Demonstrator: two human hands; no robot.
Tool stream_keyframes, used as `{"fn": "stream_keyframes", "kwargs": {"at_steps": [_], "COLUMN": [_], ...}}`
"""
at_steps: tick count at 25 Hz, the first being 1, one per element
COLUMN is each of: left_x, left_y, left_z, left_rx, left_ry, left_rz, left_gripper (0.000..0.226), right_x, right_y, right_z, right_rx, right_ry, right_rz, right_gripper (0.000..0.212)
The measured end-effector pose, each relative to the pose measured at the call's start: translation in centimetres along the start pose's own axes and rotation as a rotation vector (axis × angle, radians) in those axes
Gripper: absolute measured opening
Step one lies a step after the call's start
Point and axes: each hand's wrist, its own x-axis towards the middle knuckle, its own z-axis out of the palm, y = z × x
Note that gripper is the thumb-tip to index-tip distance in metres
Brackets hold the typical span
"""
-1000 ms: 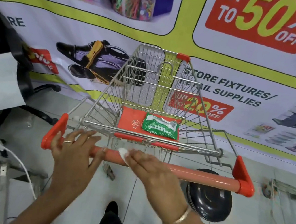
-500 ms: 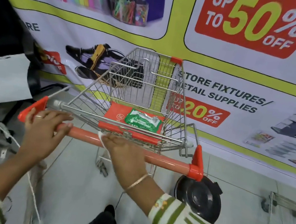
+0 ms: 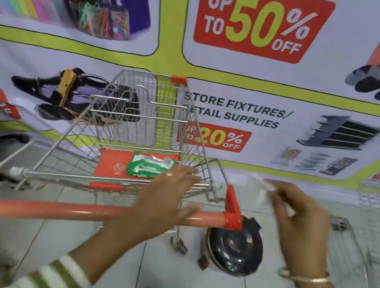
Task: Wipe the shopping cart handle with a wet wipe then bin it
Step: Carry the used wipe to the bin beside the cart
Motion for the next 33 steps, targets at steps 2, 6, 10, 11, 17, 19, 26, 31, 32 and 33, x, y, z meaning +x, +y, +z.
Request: {"fn": "stream_keyframes", "kwargs": {"at_steps": [2,6,10,11,17,19,26,31,32,33], "left_x": [2.7,5.8,6.4,6.4,6.3,6.3,6.3,6.3,6.3,6.3], "left_y": [3.4,5.2,4.5,4.5,4.4,4.5,4.4,4.4,4.5,4.6], "left_z": [2.4,5.7,6.9,7.0,6.8,7.1,7.5,7.5,7.4,7.3], "left_rx": [0.018,0.194,0.278,0.291,0.267,0.269,0.228,0.245,0.245,0.249], "left_ry": [-0.167,-0.33,-0.356,-0.365,-0.354,-0.357,-0.407,-0.42,-0.421,-0.427], "left_rz": [0.194,0.422,0.477,0.479,0.472,0.45,0.438,0.421,0.417,0.416], "left_gripper": [0.064,0.059,0.047,0.047,0.049,0.048,0.043,0.047,0.047,0.046], "right_x": [0.3,-1.5,-3.1,-3.3,-2.0,-2.1,-3.4,-2.5,-2.3,-2.2], "right_y": [0.7,2.4,4.8,5.3,11.4,16.1,29.3,34.0,34.4,34.8], "right_z": [-3.3,-5.7,-5.7,-5.5,-1.1,1.9,10.7,13.6,13.9,14.1], "right_rx": [-0.054,-0.118,-0.109,-0.11,0.046,0.161,0.144,0.052,0.051,0.054], "right_ry": [0.137,0.192,0.169,0.154,0.062,0.002,-0.307,-0.447,-0.431,-0.409], "right_rz": [0.066,0.144,0.252,0.26,0.473,0.717,1.174,1.173,1.179,1.193], "right_gripper": [0.017,0.023,0.017,0.02,0.019,0.023,0.028,0.022,0.024,0.023]}}
